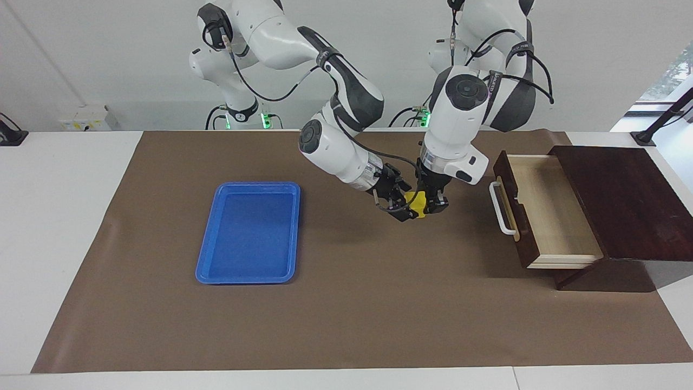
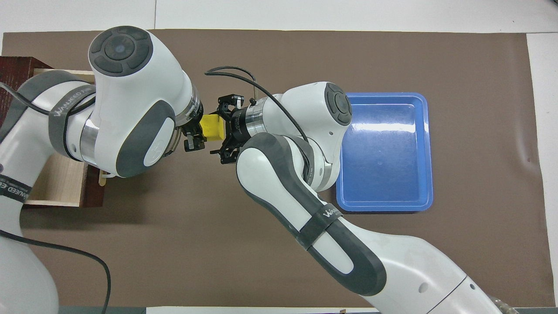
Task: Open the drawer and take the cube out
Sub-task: 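Close the right gripper on the yellow cube held by the left gripper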
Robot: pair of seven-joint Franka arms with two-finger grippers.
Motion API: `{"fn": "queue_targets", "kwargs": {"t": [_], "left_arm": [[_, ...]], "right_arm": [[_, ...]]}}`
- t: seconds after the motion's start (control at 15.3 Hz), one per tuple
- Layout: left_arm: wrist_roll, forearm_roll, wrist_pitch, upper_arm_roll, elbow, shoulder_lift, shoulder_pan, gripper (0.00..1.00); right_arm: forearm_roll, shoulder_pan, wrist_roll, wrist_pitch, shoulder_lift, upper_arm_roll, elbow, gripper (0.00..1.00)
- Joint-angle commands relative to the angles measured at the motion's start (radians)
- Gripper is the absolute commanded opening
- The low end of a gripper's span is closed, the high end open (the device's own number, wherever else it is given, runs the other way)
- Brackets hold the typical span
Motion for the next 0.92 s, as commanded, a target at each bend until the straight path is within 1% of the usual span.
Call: {"fn": "queue_targets", "kwargs": {"t": [0.0, 0.26, 0.33, 0.72, 0.79, 0.85], "left_arm": [[0.008, 0.005, 0.023, 0.014, -0.033, -0.031, -0.013, 0.0], [0.008, 0.005, 0.023, 0.014, -0.033, -0.031, -0.013, 0.0], [0.008, 0.005, 0.023, 0.014, -0.033, -0.031, -0.013, 0.0], [0.014, 0.003, 0.021, 0.014, -0.031, -0.031, -0.013, 0.0], [0.012, 0.0, 0.021, 0.014, -0.03, -0.031, -0.013, 0.12], [0.009, -0.002, 0.018, 0.014, -0.027, -0.031, -0.012, 0.29]], "right_arm": [[-0.026, -0.009, 0.04, -0.018, 0.006, 0.007, 0.018, 0.0], [-0.039, -0.018, 0.037, -0.033, 0.009, -0.001, 0.024, 0.0], [-0.044, -0.033, 0.037, -0.033, 0.01, -0.001, 0.024, 0.0], [-0.042, -0.039, 0.036, -0.032, 0.01, -0.001, 0.024, 0.0], [-0.041, -0.039, 0.036, -0.032, 0.01, -0.001, 0.024, 0.0], [-0.041, -0.041, 0.036, -0.032, 0.01, -0.001, 0.025, 0.0]]}}
